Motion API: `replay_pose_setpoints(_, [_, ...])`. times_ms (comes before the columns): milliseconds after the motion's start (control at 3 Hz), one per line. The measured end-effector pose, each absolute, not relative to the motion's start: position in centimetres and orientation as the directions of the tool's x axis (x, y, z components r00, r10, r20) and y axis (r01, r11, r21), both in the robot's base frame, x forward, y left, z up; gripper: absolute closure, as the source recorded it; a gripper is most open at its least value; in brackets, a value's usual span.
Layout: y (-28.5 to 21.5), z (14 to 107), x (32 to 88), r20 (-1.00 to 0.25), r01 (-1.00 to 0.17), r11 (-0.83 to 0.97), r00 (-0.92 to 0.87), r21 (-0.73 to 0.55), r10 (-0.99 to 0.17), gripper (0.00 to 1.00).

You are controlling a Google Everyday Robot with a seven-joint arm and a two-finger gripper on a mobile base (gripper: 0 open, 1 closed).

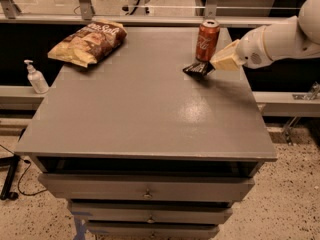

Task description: Move rxbar chocolate near coke can

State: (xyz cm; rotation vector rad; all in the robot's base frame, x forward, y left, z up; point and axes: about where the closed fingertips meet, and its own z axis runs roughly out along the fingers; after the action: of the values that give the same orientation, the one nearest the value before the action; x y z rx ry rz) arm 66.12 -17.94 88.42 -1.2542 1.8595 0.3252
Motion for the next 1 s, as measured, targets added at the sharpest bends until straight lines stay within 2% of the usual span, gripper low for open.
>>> replay_pose_setpoints(333, [-20.8, 88.4, 68.5, -0.740, -0.826, 0.509, -0.182, -0.243, -0.648, 1.00])
replay_pose_setpoints(667, [-21.6, 87.9, 69.6, -0.722, -0.828, 0.510, -0.203, -0.235, -0.662, 0.82])
replay_pose_setpoints(1000, [-21.8, 87.4, 69.8, -0.708, -0.834, 0.504, -0.216, -0.225, -0.673, 0.60])
